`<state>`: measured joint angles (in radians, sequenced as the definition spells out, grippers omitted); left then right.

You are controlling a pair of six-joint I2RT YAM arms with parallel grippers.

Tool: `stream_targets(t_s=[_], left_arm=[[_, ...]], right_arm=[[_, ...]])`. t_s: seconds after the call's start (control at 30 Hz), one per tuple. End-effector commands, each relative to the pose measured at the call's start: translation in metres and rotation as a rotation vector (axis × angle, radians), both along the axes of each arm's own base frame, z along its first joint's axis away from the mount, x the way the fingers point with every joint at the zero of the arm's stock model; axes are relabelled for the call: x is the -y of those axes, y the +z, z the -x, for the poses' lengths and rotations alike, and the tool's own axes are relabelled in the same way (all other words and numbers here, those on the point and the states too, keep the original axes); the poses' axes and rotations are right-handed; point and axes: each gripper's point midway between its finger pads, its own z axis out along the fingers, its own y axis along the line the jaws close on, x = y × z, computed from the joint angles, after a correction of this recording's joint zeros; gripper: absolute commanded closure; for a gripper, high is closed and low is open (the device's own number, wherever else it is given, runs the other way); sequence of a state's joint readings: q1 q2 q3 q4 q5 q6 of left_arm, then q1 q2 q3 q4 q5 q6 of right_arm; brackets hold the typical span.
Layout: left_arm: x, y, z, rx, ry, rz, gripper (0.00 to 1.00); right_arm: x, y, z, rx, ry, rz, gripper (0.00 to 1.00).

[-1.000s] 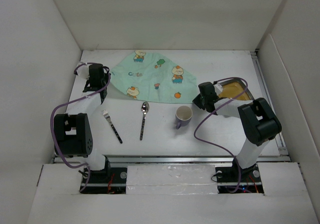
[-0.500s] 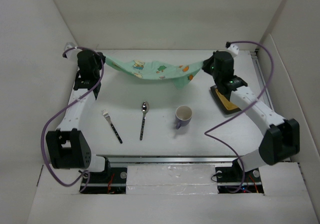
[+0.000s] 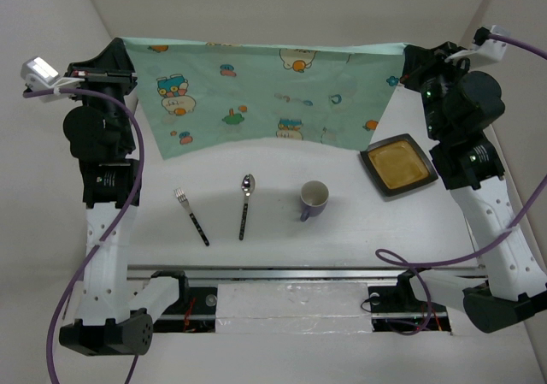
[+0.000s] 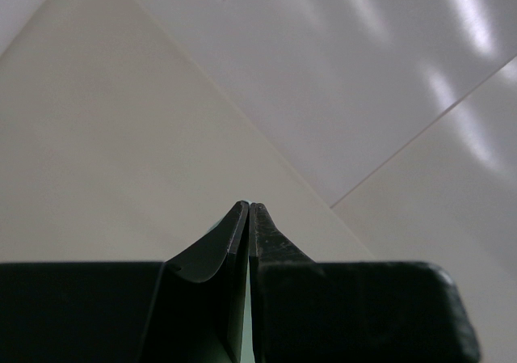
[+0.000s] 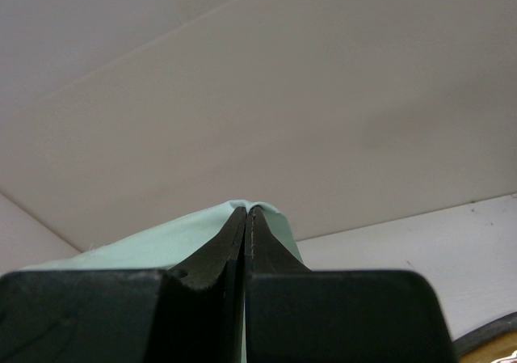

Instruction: Set the dinner table for one person

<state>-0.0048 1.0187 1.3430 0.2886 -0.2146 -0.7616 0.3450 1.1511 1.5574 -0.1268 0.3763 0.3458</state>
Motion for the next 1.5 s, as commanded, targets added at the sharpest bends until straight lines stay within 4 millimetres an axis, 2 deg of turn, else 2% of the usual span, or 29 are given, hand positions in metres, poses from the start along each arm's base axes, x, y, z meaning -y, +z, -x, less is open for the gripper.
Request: stream_targets(t_s=[0.0,0.03,0.1,0.2,0.27,0.3,0.33,0.37,0.4,0.43,0.47,0.5,0.53,0.57,0.67,0.7,0.77,0.8,0.83,0.87,0.9,0.93,1.0,1.03,1.13,1.17,1.27,1.33,1.47], left_arm=[[0.002,-0.048,-0.049,-0.151,0.0,-0.035,1.0],[0.002,-0.063,-0.063,-0.186,-0.004,-0.034,1.0],[0.002,-0.077,-0.078,-0.221,-0.004,-0.042,1.0],[0.004,-0.104,-0.113,-0.309,-0.009,-0.06,1.0],[0.001,-0.12,-0.148,-0.376,-0.012,-0.072,1.0],[0.002,-0.12,-0.148,-0.376,-0.018,-0.074,1.0],[0.005,-0.122,-0.163,-0.39,-0.033,-0.074,1.0],[0.002,-0.122,-0.17,-0.394,-0.037,-0.077,1.0],[0.004,-0.117,-0.178,-0.392,-0.047,-0.078,1.0],[-0.001,-0.112,-0.18,-0.385,-0.04,-0.079,1.0],[0.002,-0.108,-0.183,-0.38,-0.057,-0.084,1.0],[-0.001,-0.103,-0.184,-0.373,-0.059,-0.082,1.0],[-0.004,-0.095,-0.185,-0.359,-0.059,-0.081,1.0],[-0.003,-0.091,-0.183,-0.349,-0.064,-0.082,1.0],[-0.004,-0.094,-0.175,-0.337,-0.077,-0.069,1.0],[-0.003,-0.099,-0.172,-0.338,-0.079,-0.064,1.0],[-0.002,-0.129,-0.164,-0.367,-0.089,-0.031,1.0],[-0.001,-0.133,-0.154,-0.358,-0.094,-0.022,1.0],[0.0,-0.174,-0.154,-0.407,-0.105,0.009,1.0],[0.001,-0.191,-0.151,-0.424,-0.108,0.027,1.0],[0.002,-0.206,-0.148,-0.439,-0.113,0.044,1.0],[0.002,-0.246,-0.145,-0.502,-0.117,0.063,1.0],[0.003,-0.282,-0.141,-0.552,-0.122,0.093,1.0],[0.003,-0.315,-0.135,-0.6,-0.117,0.107,1.0],[0.001,-0.372,-0.125,-0.69,-0.096,0.144,1.0],[0.001,-0.385,-0.124,-0.715,-0.094,0.151,1.0],[0.002,-0.424,-0.121,-0.795,-0.097,0.166,1.0],[0.004,-0.446,-0.12,-0.842,-0.102,0.181,1.0],[0.003,-0.466,-0.113,-0.884,-0.095,0.194,1.0]], right_arm=[[-0.006,-0.045,-0.038,-0.148,0.002,0.113,1.0],[-0.005,-0.05,-0.046,-0.162,0.002,0.118,1.0],[-0.009,-0.058,-0.061,-0.173,0.024,0.127,1.0],[-0.015,-0.08,-0.094,-0.216,0.047,0.139,1.0],[-0.021,-0.089,-0.127,-0.24,0.076,0.145,1.0],[-0.021,-0.091,-0.127,-0.248,0.077,0.147,1.0],[-0.02,-0.078,-0.133,-0.225,0.088,0.142,1.0],[-0.026,-0.086,-0.145,-0.241,0.106,0.145,1.0],[-0.025,-0.075,-0.153,-0.217,0.11,0.138,1.0],[-0.026,-0.077,-0.152,-0.222,0.116,0.14,1.0],[-0.022,-0.063,-0.158,-0.199,0.113,0.133,1.0],[-0.016,-0.058,-0.159,-0.196,0.106,0.133,1.0],[-0.021,-0.052,-0.159,-0.183,0.132,0.131,1.0],[-0.014,-0.037,-0.157,-0.153,0.124,0.128,1.0],[-0.005,-0.031,-0.153,-0.137,0.118,0.125,1.0],[-0.002,-0.04,-0.151,-0.144,0.116,0.126,1.0],[-0.005,-0.061,-0.148,-0.171,0.138,0.119,1.0],[0.001,-0.092,-0.146,-0.21,0.132,0.115,1.0],[0.004,-0.111,-0.145,-0.236,0.134,0.1,1.0],[-0.002,-0.131,-0.142,-0.26,0.169,0.094,1.0],[0.002,-0.141,-0.143,-0.244,0.168,0.083,1.0],[-0.001,-0.192,-0.138,-0.334,0.186,0.067,1.0],[0.0,-0.23,-0.136,-0.384,0.197,0.055,1.0],[-0.001,-0.271,-0.132,-0.462,0.205,0.046,1.0],[-0.006,-0.323,-0.129,-0.549,0.232,0.018,1.0],[-0.006,-0.35,-0.127,-0.604,0.233,0.01,1.0],[-0.007,-0.388,-0.122,-0.694,0.236,0.004,1.0],[-0.006,-0.397,-0.119,-0.712,0.23,-0.002,1.0],[-0.006,-0.412,-0.109,-0.747,0.234,-0.004,1.0]])
